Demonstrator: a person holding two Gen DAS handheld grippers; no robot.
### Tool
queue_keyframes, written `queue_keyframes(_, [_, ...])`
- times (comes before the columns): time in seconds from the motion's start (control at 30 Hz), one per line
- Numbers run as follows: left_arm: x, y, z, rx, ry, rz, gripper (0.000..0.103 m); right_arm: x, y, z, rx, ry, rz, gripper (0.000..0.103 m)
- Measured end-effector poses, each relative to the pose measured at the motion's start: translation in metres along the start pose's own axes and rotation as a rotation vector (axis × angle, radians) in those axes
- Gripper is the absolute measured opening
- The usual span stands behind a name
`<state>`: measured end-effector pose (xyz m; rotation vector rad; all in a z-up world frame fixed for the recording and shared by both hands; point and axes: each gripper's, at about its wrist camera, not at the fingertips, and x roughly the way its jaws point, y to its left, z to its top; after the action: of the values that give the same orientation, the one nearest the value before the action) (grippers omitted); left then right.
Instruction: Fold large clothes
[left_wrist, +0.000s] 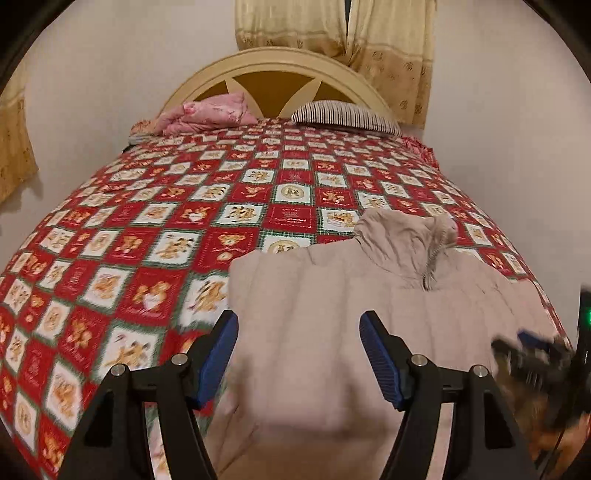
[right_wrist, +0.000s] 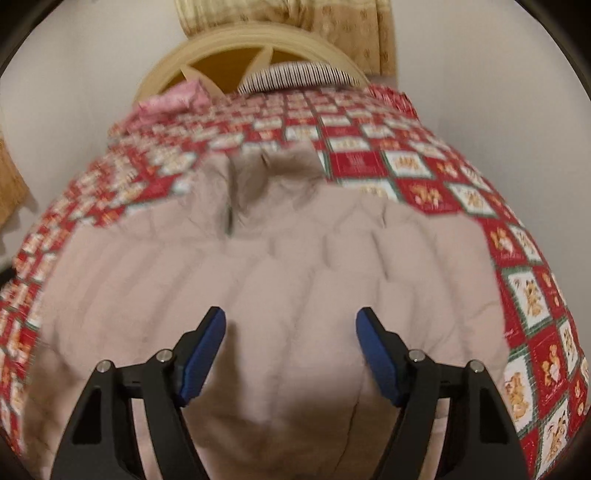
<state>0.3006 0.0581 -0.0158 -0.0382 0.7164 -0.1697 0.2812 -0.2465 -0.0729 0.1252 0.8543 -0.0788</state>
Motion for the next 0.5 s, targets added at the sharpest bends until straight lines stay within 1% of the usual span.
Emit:
queue_keyframes(0.1, [0.026,-0.008,0.01,-0.038,0.0,-0.017,0.069,0.004,-0.004,-0.012,-0.011,0.002,0.008,0.076])
queue_keyframes(0.17, [0.041,-0.01,0.01,-0.061,0.001,0.011,0.069,0.003,-0.003,-0.014,-0.032,0.008,-0.005,0.077])
queue_keyframes(0.2, [0.048,-0.01,0.006,-0.066,0.002,0.023,0.069,0.003,-0.002,-0.014,-0.041,0.013,-0.01,0.077])
queue_keyframes(0.3, [0.078,-0.004,-0.023,-0.061,0.038,0.072,0.069,-0.002,-0.003,-0.009,-0.054,0.048,-0.013,0.077])
queue_keyframes(0.33, [0.086,-0.001,-0.035,-0.064,0.045,0.073,0.07,-0.003,-0.005,-0.005,-0.051,0.058,-0.004,0.077])
queue_keyframes(0.37, [0.089,0.005,-0.04,-0.095,0.049,0.058,0.07,-0.009,-0.004,0.001,-0.038,0.054,0.018,0.077])
queue_keyframes(0.43, [0.085,0.01,-0.038,-0.123,0.04,0.042,0.072,-0.021,-0.003,0.018,-0.021,0.021,0.046,0.077])
queue_keyframes(0.5, [0.083,0.011,-0.039,-0.13,0.028,0.03,0.072,-0.03,0.002,0.044,-0.013,-0.02,0.055,0.08])
